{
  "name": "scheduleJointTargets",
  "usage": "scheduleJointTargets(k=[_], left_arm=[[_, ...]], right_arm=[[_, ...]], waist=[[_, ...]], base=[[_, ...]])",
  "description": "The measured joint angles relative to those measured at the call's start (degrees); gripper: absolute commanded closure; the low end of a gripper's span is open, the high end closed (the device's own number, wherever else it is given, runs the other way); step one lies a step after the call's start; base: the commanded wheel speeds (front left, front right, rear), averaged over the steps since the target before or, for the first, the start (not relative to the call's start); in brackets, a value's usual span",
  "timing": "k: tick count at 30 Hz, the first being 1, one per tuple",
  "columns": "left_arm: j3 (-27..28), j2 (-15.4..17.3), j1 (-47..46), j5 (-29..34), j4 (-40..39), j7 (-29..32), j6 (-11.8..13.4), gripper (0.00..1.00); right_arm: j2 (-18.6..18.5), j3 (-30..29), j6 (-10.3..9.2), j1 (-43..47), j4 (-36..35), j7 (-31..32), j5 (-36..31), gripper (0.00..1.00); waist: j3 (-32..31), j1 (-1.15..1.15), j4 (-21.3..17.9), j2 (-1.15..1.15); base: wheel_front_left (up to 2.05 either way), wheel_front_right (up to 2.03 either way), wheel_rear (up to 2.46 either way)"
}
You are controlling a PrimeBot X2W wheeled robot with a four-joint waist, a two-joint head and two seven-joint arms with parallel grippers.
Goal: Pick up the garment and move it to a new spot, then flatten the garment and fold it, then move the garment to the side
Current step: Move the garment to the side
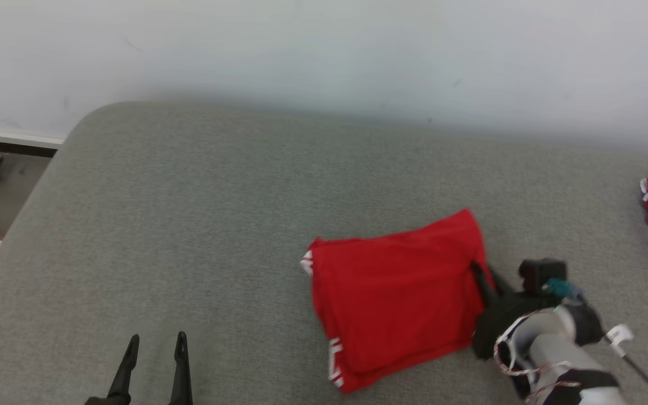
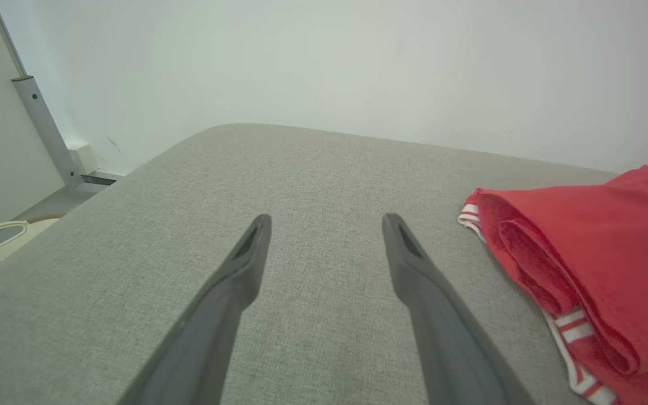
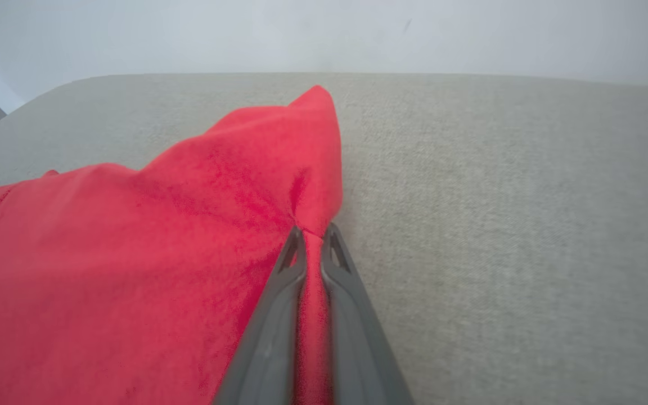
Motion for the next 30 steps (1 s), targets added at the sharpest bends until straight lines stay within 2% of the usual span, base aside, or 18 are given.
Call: scheduleJointTargets(k=[3, 7, 19, 30], left_arm=[[0.30, -0.01, -0.69, -0.52, -0.58, -0.01, -0.04, 0.00], [0.70, -0.02, -2.25, -0.58, -1.00, 0.00, -0.46, 0.00], [3.22, -0.04, -7.06, 1.66, -4.39, -0.01, -2.05, 0.00], [4.72, 0.62, -8.43, 3.56, -8.56, -0.01, -3.04, 0.00]], right_arm=[[-3.69, -0.94, 0.00, -2.40, -2.07, -0.01, -2.26, 1.00], [-6.86, 1.04, 0.00, -6.47, -3.67, -0.01, -5.34, 1.00], [-20.01, 6.42, 0.00, -20.81, -3.56, 1.44, -6.20, 1.00], [-28.13, 10.16, 0.00, -28.97, -3.63, 5.56, -5.83, 1.00]], waist=[[0.93, 0.00, -1.41, 0.00], [2.55, 0.00, -3.42, 0.00], [10.42, 0.01, -8.88, 0.00], [15.41, 0.01, -12.66, 0.00]], base=[[0.00, 0.00, 0.00], [0.00, 0.00, 0.00], [0.00, 0.00, 0.00], [0.00, 0.00, 0.00]])
